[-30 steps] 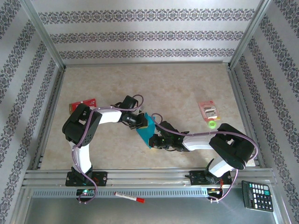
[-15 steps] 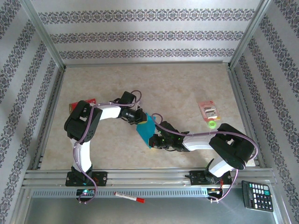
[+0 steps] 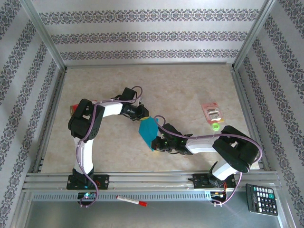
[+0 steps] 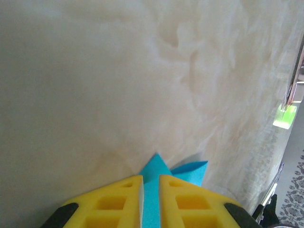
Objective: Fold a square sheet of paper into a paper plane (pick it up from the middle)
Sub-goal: Fourth fold the wing at the center of the table.
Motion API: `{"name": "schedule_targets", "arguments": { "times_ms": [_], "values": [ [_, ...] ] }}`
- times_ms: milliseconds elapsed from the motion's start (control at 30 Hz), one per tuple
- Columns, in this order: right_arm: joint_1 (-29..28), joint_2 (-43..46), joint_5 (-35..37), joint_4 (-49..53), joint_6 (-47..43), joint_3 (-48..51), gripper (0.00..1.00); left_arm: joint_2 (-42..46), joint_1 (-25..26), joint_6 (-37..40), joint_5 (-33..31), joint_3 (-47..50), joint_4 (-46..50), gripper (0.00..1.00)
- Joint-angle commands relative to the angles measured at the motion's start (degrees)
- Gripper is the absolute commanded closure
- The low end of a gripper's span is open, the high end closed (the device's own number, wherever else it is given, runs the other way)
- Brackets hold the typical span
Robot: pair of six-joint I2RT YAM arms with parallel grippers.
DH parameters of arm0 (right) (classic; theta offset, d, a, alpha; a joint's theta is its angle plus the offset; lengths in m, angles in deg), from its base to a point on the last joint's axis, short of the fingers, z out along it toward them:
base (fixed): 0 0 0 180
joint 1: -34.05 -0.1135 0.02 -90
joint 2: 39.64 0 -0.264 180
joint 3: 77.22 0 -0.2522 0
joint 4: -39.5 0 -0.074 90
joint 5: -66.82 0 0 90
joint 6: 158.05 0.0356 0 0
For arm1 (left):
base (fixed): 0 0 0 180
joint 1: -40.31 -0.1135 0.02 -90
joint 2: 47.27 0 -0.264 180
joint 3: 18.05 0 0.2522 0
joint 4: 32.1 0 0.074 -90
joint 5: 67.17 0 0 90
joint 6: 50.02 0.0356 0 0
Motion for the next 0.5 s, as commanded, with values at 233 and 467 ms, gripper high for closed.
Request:
{"name": "schedule_targets", "arguments": {
  "times_ms": [233,467],
  "values": [
    [-0.41,-1.6,-1.26,13.8,-0.7,3.99,1.0,-3.72,-4.65,2.27,-5.36,-8.09,1.21,0.79],
    [-0.03,-1.53,-1.18,13.76,-1.01,3.63,1.0,8.42,-3.67,-2.4,-2.88,-1.06,-3.31,0.74]
  ]
}}
